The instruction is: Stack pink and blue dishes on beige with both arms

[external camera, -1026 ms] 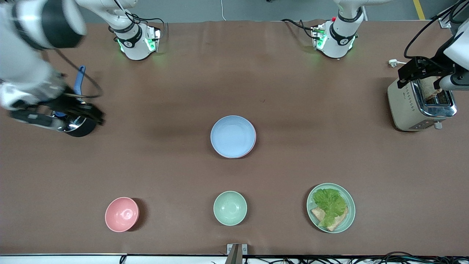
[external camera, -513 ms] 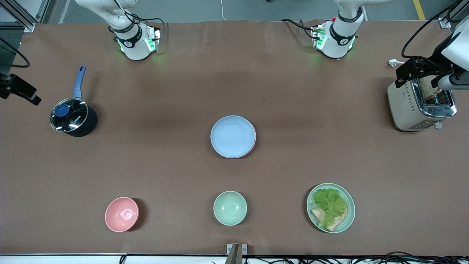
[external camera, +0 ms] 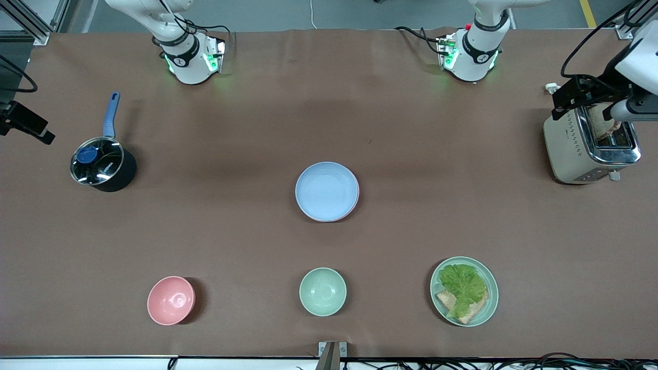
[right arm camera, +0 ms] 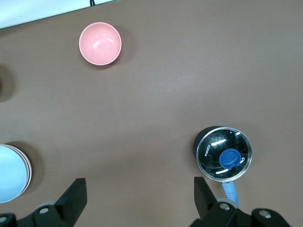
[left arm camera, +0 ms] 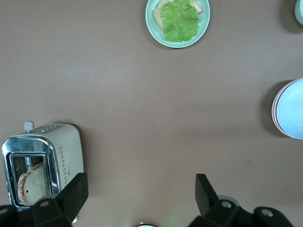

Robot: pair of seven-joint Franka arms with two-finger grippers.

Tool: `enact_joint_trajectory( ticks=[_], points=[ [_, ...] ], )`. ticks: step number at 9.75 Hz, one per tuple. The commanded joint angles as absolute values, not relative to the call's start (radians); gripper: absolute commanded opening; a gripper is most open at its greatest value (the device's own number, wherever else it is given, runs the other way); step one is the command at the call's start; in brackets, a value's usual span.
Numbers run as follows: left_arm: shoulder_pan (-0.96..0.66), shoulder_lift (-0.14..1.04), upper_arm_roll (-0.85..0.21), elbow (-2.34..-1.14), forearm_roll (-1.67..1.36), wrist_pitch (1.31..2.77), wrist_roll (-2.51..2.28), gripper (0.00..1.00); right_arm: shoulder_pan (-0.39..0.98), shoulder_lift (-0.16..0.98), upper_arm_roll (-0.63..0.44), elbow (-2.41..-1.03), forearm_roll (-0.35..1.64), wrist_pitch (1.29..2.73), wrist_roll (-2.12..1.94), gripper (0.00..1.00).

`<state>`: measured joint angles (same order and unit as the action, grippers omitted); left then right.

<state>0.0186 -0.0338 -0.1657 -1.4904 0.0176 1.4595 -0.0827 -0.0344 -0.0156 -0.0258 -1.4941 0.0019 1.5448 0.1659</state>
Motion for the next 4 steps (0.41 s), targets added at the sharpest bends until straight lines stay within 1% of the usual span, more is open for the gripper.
enact_joint_trajectory(
  ticks=[1,4],
  points=[
    [0.018,-0.022,-0.17,-1.494,0.025,1.454,-0.084,1.0,-0.043,-0.011,-0.02,-1.473,-0.008,1.523,0.15,1.0],
    [0.022,-0.003,-0.164,-1.465,0.025,1.454,-0.097,1.0,-0.044,-0.009,-0.021,-1.473,-0.009,1.523,0.094,1.0]
  ],
)
